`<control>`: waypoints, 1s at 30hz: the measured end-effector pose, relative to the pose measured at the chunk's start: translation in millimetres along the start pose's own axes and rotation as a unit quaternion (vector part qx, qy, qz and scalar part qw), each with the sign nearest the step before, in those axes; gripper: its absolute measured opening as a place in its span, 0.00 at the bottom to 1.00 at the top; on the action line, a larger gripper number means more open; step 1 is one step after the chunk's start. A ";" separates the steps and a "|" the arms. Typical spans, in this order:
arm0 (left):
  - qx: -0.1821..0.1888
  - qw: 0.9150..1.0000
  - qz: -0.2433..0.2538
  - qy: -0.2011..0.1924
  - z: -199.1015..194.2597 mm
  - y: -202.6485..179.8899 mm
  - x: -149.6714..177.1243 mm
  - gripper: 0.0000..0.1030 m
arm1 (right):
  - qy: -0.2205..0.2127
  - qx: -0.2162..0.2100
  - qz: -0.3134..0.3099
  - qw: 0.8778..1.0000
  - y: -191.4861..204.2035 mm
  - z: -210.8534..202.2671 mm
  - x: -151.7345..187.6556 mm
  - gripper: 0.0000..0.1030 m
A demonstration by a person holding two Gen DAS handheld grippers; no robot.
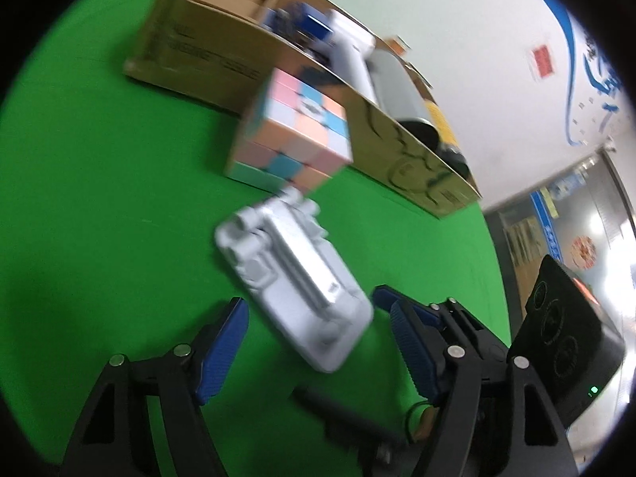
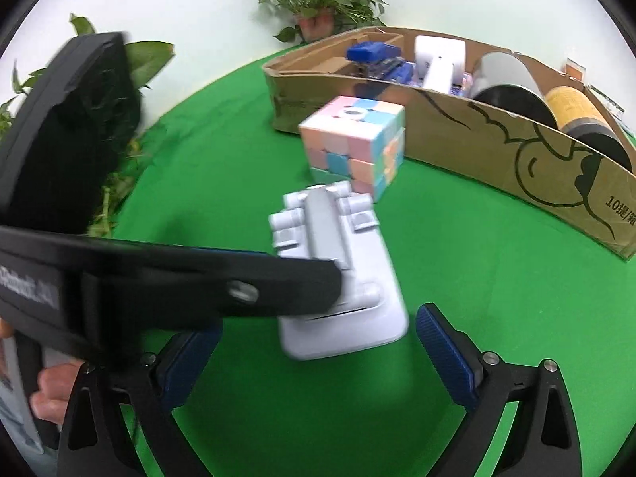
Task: Organize rigid objects
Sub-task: 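Open both grippers and move them to the white phone stand, then grasp the white phone stand with the right gripper while the left gripper grips it too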
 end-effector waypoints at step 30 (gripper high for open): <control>0.021 1.000 -0.002 -0.016 -10.6 -23.1 25.5 0.12 | 0.019 -0.052 0.156 0.986 0.3 -29.4 39.9 0.62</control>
Point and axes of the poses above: each gripper's, at about its wrist camera, not at the fingertips, and z roughly the way its jaws point, y to its left, x to its underside, the point moved 2 cm from there along z, roughly the way its jaws point, and after that the axes turned 5 degrees about y, right-handed, at the moved point
